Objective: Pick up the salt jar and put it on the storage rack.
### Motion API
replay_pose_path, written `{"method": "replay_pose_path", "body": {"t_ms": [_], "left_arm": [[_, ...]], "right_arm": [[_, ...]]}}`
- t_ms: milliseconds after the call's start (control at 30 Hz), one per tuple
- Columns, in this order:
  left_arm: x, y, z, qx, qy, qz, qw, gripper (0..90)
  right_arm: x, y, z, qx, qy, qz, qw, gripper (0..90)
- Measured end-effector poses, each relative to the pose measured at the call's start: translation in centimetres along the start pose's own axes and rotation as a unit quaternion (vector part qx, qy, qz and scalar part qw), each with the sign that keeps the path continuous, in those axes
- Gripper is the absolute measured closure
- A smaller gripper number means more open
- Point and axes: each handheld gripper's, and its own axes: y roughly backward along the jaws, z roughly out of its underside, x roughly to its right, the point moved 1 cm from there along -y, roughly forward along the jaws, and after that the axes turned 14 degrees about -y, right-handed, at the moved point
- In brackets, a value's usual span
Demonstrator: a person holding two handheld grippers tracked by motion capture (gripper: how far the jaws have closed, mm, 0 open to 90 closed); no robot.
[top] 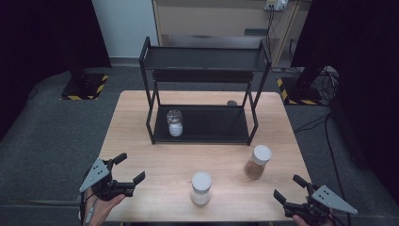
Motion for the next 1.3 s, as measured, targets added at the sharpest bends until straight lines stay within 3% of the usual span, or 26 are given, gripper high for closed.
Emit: {"method": "replay_pose_path", "body": {"t_ms": [200, 533, 800, 1100, 1300], "left_arm": [[0.1, 0.4, 1.3, -0.002, 0.015, 0.004, 0.9999, 0.2], [0.3, 0.6, 2.9, -0.013, 0.022, 0.001, 0.9997, 0.3], [-0.3, 0.6, 3.8, -0.014, 0.031, 0.009, 0.9994, 0.4], [-0.9, 0.6, 4.4, -0.005, 0.028, 0.027, 0.9992, 0.7], [-0.9, 0.7, 4.4, -0.007, 0.022, 0.026, 0.9994, 0.7]], "right_arm": [[0.0, 0.0, 0.0, 0.000, 0.000, 0.001, 1.0000, 5.0], [0.0, 0.0, 0.0, -0.001, 0.001, 0.002, 1.0000, 5.0], [0.0, -0.1, 0.0, -0.001, 0.002, 0.002, 1.0000, 5.0], [0.0, -0.2, 0.0, -0.004, 0.004, -0.002, 1.0000, 5.0], [0.1, -0.3, 0.0, -0.006, 0.004, -0.005, 1.0000, 5.0]]}}
